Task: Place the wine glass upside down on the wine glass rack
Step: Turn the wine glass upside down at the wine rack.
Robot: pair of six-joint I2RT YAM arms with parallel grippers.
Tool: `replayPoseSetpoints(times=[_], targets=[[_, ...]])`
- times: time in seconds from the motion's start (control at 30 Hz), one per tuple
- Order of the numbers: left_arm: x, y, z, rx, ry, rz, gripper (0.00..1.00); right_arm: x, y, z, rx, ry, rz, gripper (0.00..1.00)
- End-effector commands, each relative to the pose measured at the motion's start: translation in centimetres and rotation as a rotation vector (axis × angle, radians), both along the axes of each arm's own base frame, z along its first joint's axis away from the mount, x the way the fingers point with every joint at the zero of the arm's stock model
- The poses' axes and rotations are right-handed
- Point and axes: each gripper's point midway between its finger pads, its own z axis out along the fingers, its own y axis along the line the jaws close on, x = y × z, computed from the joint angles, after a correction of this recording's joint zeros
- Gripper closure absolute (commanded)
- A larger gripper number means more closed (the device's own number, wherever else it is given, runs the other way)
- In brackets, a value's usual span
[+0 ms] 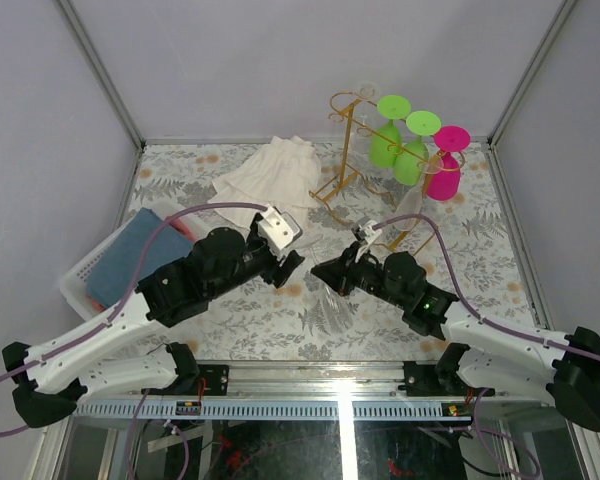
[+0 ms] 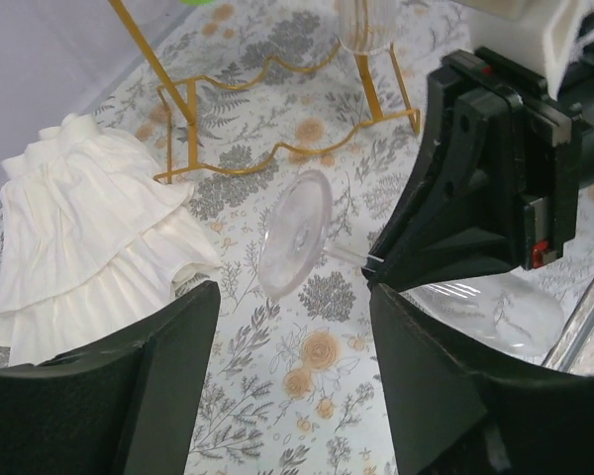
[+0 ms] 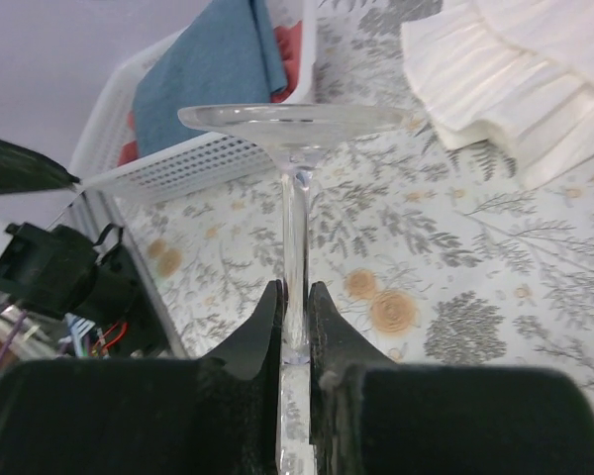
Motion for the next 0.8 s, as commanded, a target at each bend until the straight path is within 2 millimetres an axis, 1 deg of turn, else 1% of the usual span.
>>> replayPoseSetpoints(times=[0.0,0.07,0.13,0.23,0.3,0.4,0.5,0.67,0.77], targets=[[1.3,0.1,4.9,-0.199,-0.045,0.107,0.36,2.6,-2.0,3.5,0.059,-0.18,-0.163,1.0],[2.3,0.5,5.2,-0.227,-0.025,0.157,0.35,3.1,-2.5,3.8,0.053,-0.247,-0.189,1.0],[3.5,1.1,5.2,-0.258,0.013,0.2,0.33,3.1,-2.7,4.6,0.054,-0.373,-0.181,1.0],[5.3,2.3,5.0,-0.33,0.09,0.243,0.32,3.2,-3.6,6.0,0.132,-0.53,-0.223,1.0],[6.3,3.0,4.7,-0.375,0.127,0.263,0.31,3.8,-4.4,6.8,0.151,-0.614,-0.286,1.0],[7.4,4.1,3.9,-0.407,0.155,0.303,0.3,5.2,-4.9,6.9,0.11,-0.683,-0.347,1.0],[7.9,4.8,3.1,-0.405,0.161,0.335,0.29,6.2,-5.0,7.7,0.146,-0.739,-0.352,1.0],[8.2,5.7,2.1,-0.389,0.154,0.377,0.26,9.3,-5.5,9.1,0.222,-0.773,-0.361,1.0],[8.4,6.1,1.5,-0.383,0.156,0.403,0.23,11.2,-5.1,10.3,0.243,-0.814,-0.38,1.0]])
